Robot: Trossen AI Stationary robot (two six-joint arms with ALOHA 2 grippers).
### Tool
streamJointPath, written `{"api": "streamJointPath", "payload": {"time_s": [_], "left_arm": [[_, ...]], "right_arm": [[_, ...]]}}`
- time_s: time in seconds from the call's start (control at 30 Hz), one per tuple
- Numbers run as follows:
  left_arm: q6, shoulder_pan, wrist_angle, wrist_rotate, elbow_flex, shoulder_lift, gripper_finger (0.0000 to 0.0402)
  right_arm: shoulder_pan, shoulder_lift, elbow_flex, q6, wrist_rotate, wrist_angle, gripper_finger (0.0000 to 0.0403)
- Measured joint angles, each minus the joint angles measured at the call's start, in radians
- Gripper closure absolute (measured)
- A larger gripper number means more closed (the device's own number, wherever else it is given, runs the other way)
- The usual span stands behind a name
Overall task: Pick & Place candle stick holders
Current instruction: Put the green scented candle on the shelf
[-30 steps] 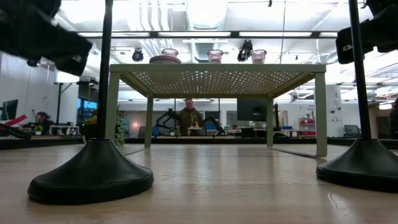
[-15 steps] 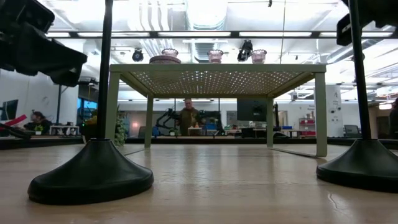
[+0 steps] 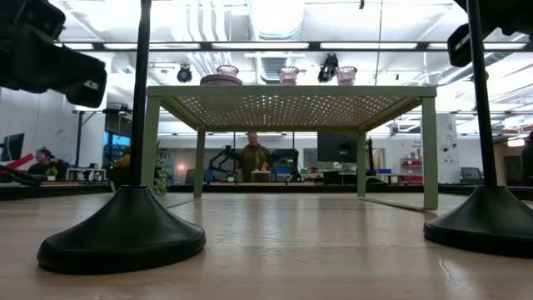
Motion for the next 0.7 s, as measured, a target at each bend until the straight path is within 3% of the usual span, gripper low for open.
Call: {"api": "streamJointPath", "payload": {"time_s": [0.13,0.23,0.33,0.5,0.7], "left_arm": [[0.066,0.000,-0.023,0.006,0.000,-0.093,0.0369],[0.139,0.000,-0.029,-0.044,0.000,-0.133,0.0369],[0.078,0.001,-0.033,-0.061,0.003,-0.146,0.0369],[0.110,-0.001,-0.049,0.002,0.005,-0.154,0.0369],[0.109,0.000,-0.092,-0.021,0.002,-0.151,0.0369]], "right_arm": [[0.000,0.087,0.031,0.053,-0.071,-0.010,0.0390],[0.000,0.180,0.089,0.118,-0.100,-0.069,0.0390],[0.000,0.286,0.183,0.176,-0.108,-0.248,0.0390],[0.003,0.472,0.340,0.262,-0.110,-0.532,0.0386],[0.039,0.688,0.520,0.412,-0.111,-0.892,0.0331]]}}
